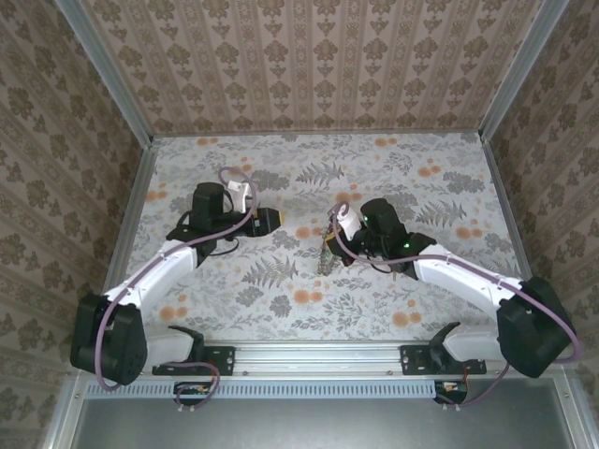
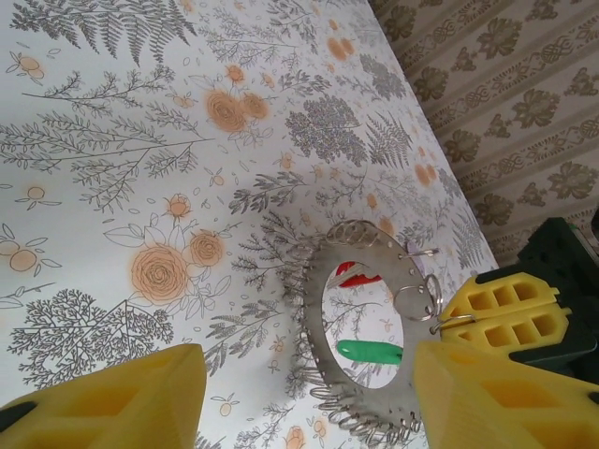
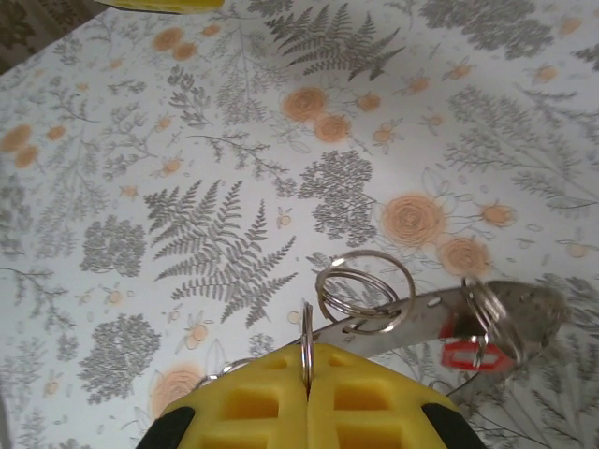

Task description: Put the keys on the keyring

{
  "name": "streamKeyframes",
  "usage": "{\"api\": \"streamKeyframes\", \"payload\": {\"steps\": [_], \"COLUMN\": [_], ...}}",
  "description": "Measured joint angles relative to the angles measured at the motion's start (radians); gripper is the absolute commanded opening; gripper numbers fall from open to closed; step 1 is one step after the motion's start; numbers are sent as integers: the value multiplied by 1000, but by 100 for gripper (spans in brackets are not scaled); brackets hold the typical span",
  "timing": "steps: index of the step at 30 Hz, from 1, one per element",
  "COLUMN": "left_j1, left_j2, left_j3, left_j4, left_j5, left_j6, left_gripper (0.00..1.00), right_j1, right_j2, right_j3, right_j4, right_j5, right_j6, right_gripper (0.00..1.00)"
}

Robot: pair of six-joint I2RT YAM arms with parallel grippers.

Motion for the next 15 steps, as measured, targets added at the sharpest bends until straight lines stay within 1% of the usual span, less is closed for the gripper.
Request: {"api": "streamKeyframes", "payload": {"steps": [4,7,11,15], "left_j1": [-34,-97,-200,-260], "left_j2": [-9,-27,-39,-73], "left_j3": [-23,-46,-55,-97], "left_j4": [42,77,105,125], "left_j5": [5,10,7,-29], "left_j6": [45,108,226,367], "left_gripper": [54,56,59,59], "right_j1": [0,0,0,0], "right_j2": [0,-4,-5,-5], "right_j3": [-10,-13,-8,-8], "right_j4": [10,10,-9,-8], "right_j5": [-80,-128,-174,-200], "right_j6": [-20,-55,-105,-144], "right_gripper": [0,0,0,0]}}
